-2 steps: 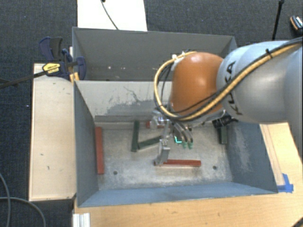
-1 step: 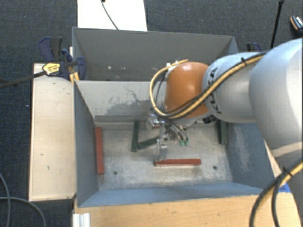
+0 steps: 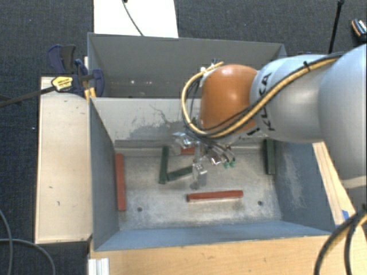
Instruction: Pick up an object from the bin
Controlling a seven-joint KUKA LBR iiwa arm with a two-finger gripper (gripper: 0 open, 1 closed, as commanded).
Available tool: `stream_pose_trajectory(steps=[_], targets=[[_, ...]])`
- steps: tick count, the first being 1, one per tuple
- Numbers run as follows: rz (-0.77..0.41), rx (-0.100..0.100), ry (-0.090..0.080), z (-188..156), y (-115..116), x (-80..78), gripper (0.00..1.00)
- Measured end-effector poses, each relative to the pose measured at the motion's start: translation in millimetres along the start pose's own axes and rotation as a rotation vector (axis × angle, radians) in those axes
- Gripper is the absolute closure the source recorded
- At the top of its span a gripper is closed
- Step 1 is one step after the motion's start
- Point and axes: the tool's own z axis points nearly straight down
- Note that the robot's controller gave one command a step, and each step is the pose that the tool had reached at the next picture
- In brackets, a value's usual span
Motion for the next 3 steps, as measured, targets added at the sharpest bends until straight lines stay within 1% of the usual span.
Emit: stream_pose_trajectory(steps=[1, 2, 3], targets=[[-0.247, 0.000, 0.000, -13, -2, -7.9, 0.00], [-0.366, -0.002, 0.008, 33, -13, -5.5, 0.00], [-0.359, -0.003, 0.006, 32, -13, -6.2, 0.00]])
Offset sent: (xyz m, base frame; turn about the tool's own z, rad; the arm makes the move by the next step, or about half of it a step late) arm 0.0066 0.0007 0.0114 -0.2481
